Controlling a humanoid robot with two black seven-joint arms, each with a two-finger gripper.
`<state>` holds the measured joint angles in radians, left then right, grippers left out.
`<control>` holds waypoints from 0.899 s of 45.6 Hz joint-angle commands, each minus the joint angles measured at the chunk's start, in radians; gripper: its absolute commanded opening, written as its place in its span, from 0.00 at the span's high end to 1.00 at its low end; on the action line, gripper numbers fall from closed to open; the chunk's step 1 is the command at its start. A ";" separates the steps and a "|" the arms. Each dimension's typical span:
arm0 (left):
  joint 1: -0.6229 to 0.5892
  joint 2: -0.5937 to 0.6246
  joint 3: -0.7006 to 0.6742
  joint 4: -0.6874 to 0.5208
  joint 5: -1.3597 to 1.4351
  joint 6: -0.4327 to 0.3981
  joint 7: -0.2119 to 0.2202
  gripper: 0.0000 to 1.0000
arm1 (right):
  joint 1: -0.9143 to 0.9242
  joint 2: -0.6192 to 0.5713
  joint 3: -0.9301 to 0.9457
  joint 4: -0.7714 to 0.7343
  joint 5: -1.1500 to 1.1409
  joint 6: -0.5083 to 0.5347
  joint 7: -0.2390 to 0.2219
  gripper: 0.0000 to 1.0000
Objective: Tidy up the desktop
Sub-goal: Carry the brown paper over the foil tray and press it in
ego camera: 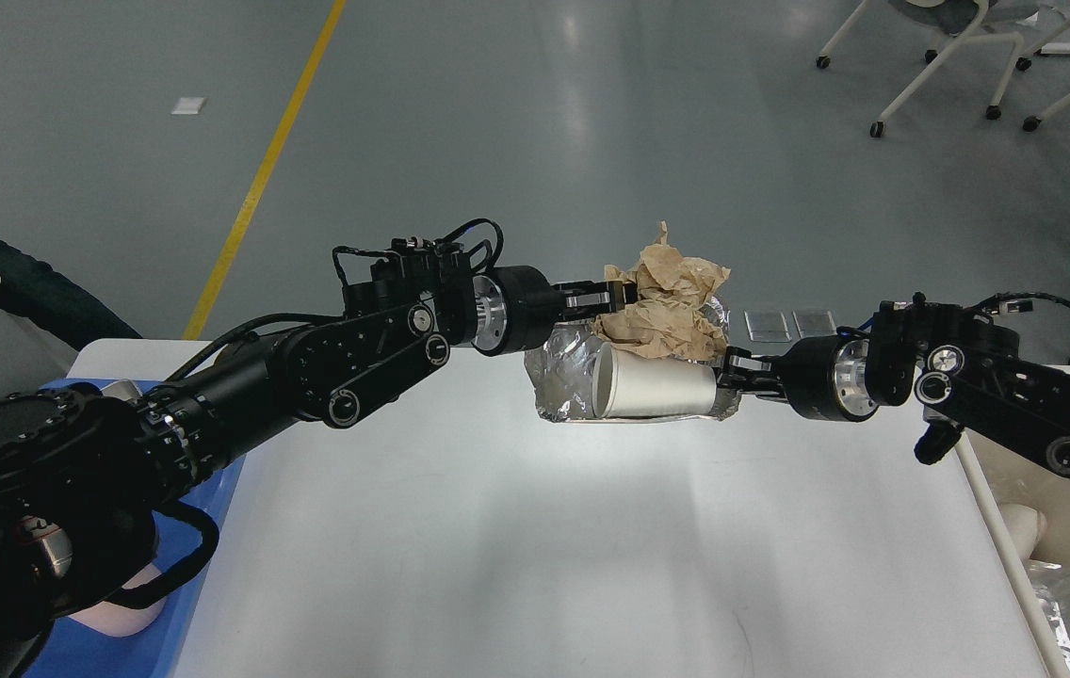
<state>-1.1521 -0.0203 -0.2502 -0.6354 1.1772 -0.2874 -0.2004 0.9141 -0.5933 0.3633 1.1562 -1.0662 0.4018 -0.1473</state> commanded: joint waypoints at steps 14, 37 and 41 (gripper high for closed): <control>-0.014 -0.026 0.121 0.054 -0.008 -0.004 0.003 0.55 | 0.003 -0.011 0.006 0.000 0.000 0.000 0.000 1.00; -0.083 -0.006 0.106 0.052 -0.186 -0.021 0.003 0.03 | 0.000 -0.017 0.006 -0.001 0.008 0.000 -0.002 1.00; -0.084 0.008 0.104 0.051 -0.194 -0.021 0.001 0.03 | -0.003 -0.017 0.006 -0.004 0.009 0.000 -0.002 1.00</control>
<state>-1.2306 -0.0271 -0.1442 -0.5820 1.0013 -0.3063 -0.1982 0.9146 -0.6104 0.3705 1.1547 -1.0590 0.4019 -0.1477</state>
